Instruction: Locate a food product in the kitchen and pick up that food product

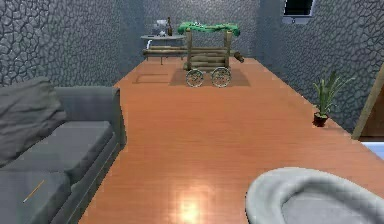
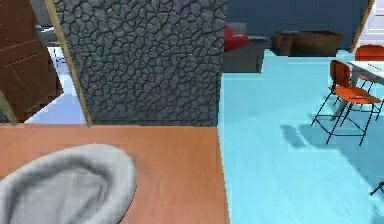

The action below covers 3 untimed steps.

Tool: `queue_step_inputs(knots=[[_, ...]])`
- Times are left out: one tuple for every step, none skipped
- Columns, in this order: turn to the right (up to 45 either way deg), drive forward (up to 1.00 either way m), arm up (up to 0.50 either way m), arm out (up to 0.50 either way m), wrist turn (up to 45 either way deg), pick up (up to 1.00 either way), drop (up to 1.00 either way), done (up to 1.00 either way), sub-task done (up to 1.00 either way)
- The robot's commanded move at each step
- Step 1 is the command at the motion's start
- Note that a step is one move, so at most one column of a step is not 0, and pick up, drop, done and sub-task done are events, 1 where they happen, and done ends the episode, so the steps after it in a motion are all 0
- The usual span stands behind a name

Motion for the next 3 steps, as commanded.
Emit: queue_step_inputs(knots=[[0.0, 1.0, 0.0, 0.0, 0.0, 0.0, 0.0, 0.0, 0.0], [0.0, 0.5, 0.0, 0.0, 0.0, 0.0, 0.0, 0.0, 0.0], [39.0, 0.0, 0.0, 0.0, 0.0, 0.0, 0.0, 0.0, 0.0]])
